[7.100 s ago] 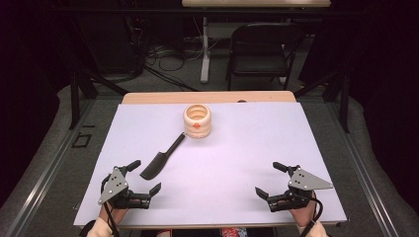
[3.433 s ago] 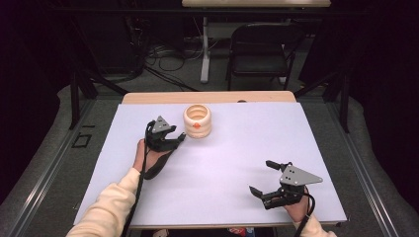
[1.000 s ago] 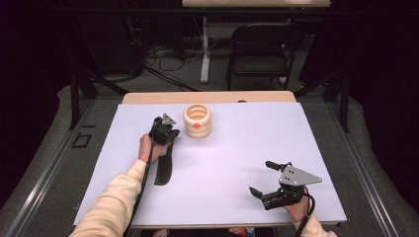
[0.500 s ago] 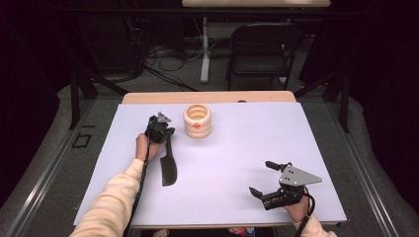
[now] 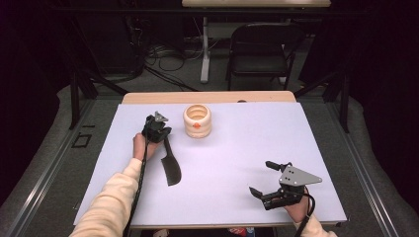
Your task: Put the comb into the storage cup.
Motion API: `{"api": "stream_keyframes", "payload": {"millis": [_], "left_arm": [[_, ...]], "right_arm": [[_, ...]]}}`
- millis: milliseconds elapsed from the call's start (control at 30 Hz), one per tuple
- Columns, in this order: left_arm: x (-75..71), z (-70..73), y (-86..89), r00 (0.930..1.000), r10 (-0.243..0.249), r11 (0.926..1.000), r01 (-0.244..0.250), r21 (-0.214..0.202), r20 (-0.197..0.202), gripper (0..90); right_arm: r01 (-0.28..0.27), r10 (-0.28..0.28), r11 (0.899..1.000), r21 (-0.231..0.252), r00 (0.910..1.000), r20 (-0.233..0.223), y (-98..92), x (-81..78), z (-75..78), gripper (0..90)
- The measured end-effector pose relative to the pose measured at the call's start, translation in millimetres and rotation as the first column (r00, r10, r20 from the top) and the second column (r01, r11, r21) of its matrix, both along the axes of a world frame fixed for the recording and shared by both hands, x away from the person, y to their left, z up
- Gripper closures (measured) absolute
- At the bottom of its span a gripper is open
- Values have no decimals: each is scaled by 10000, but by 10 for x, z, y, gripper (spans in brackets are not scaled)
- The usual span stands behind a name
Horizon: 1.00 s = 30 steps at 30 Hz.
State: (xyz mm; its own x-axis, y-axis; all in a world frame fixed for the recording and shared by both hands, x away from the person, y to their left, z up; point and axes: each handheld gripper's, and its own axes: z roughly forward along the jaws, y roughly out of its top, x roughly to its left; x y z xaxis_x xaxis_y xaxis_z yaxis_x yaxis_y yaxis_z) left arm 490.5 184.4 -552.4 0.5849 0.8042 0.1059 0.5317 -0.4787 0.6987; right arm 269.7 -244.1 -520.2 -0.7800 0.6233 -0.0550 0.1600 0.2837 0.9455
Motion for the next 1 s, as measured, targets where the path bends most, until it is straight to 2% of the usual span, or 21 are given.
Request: {"api": "stream_keyframes", "payload": {"millis": [500,733,833,1000], "left_arm": [[-4,26,126,9993,381,9992,-381,81,1,900],[-12,37,202,9989,453,9987,-451,248,-99,900],[-23,35,230,9983,583,9981,-581,186,-98,900],[-53,39,269,9981,604,9976,-599,339,-136,900]], "right_arm": [[15,-15,10000,-10,10000,-13,-1,0,-1,1],[12,-12,10000,-19,10000,-18,-1,0,-1,1],[12,-12,10000,-19,10000,-17,-1,1,-1,1],[9,-10,10000,-29,10000,-15,0,1,0,1]]}}
